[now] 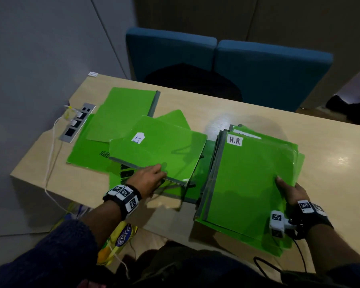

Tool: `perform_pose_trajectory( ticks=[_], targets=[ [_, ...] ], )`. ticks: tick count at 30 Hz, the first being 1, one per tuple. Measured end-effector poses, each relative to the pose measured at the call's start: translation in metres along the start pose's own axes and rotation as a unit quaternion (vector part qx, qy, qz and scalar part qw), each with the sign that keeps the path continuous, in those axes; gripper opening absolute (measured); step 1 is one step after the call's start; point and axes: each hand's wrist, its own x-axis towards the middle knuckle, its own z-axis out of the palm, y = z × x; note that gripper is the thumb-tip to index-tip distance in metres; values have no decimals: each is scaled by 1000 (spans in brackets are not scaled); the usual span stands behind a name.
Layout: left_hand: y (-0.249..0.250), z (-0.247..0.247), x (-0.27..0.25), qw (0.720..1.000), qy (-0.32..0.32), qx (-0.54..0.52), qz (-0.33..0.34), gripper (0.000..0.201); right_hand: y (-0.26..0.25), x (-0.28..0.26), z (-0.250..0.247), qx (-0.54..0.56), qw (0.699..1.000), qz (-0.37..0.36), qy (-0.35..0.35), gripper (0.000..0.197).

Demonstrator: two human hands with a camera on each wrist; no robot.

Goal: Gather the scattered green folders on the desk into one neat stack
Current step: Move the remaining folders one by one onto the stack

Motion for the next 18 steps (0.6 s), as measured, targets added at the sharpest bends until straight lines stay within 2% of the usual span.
perform_pose_trajectory(
  ticks=[3, 7, 10, 12, 16, 18],
  targets=[
    [-4, 6, -13, 1000, 9, 2, -7, 36, 2, 1, 0, -5, 1000, 4, 1, 62],
    [-6, 19, -26, 994, -72, -17, -77, 30, 1, -3, 0, -23, 1000, 0, 0, 61],
    [-5, 21, -33, 966, -198, -12, -168, 55, 1, -4, -2, -50, 999, 1, 4, 64],
    [-6, 23, -36, 953, -242, -17, -180, 65, 3, -2, -2, -60, 998, 7, 7, 74],
    [-7, 23, -37, 951, -266, 0, -158, 73, 13, 13, -5, -78, 997, 10, 19, 102],
    [-6, 22, -37, 951, -259, 16, -168, 80, 13, 14, -4, -79, 997, 13, 23, 108]
  ],
)
